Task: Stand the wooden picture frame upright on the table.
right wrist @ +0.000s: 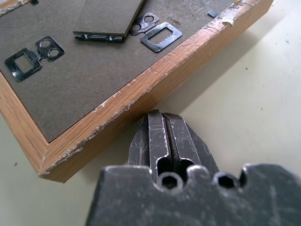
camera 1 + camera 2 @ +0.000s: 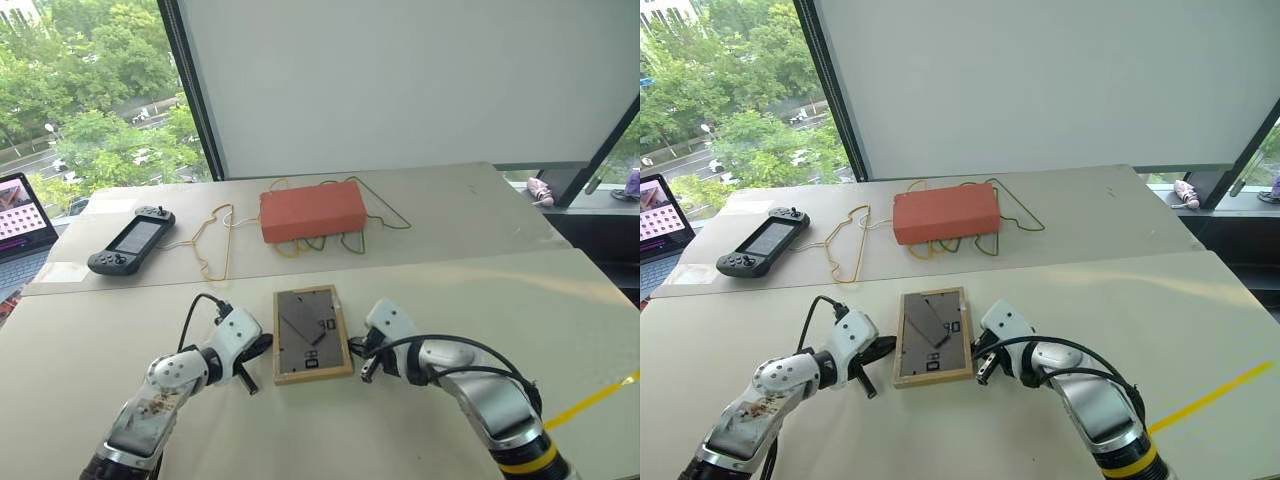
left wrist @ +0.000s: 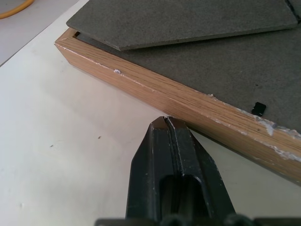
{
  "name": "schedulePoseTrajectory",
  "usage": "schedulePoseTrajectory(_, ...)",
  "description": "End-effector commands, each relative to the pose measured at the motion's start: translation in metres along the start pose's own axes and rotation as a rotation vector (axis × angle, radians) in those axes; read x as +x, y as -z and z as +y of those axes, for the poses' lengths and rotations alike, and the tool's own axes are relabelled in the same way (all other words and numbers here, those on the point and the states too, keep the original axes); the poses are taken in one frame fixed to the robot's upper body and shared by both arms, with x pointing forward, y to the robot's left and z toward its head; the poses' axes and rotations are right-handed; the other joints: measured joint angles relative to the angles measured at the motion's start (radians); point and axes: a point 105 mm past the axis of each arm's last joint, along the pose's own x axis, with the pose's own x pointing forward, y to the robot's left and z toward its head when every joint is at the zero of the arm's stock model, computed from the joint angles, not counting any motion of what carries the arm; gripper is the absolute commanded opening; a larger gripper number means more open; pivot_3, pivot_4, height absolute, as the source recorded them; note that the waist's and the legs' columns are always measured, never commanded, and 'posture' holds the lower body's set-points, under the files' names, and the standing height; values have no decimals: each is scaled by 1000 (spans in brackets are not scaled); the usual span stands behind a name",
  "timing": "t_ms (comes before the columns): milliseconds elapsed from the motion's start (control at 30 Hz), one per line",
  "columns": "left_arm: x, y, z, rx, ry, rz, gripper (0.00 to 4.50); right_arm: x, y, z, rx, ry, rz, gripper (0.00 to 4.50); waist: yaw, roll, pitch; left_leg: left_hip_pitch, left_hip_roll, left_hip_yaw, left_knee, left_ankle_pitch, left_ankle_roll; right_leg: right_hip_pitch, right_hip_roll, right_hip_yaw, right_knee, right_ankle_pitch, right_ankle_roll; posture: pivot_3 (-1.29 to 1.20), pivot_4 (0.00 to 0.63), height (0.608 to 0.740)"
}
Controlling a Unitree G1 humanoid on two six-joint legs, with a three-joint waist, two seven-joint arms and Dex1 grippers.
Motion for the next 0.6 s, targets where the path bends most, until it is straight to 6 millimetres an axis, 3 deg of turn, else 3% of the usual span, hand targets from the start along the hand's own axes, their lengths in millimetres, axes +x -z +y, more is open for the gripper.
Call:
schedulePoseTrajectory(33,-6,18,-10,-44,56,60,0,-9,18,-4,24,2,58,6,-2,0,0,0,0,0,0,0,0,0,0,0,0,0,0,0,150,740)
schedulePoseTrajectory(167,-36,24,18,42,-29,74,0,-27,31,-25,-27,33,112,6,-7,0,0,0,0,1,-1,-1,1,-1,0,0,0,0,1,0,150,740)
schedulePoseTrajectory(233,-53,24,36,253,-81,56,0,-32,34,-31,-73,11,127,6,-13,-1,0,1,1,2,-2,-1,1,-1,0,1,0,-1,1,0,150,740)
schedulePoseTrajectory(333,-62,30,45,580,-68,53,0,-31,33,-36,-106,-16,123,6,-11,-3,1,2,2,4,-2,-1,2,-1,1,1,-2,-1,0,0,150,740)
schedulePoseTrajectory(500,-57,35,32,1146,79,-62,1438,-16,18,-36,-147,-65,84,0,-6,-7,3,4,3,5,-2,-1,1,0,2,2,-1,0,-1,0,150,740)
schedulePoseTrajectory(567,-52,28,30,1268,39,-164,2021,-9,11,-29,-143,-108,65,0,-7,-7,2,5,5,6,-2,0,0,0,6,3,-2,1,-2,0,150,740)
schedulePoseTrajectory(600,-50,23,30,1319,19,-213,2552,-6,8,-24,-138,-134,63,0,-11,-7,2,6,6,7,-2,0,0,0,6,4,-1,1,-2,0,150,740)
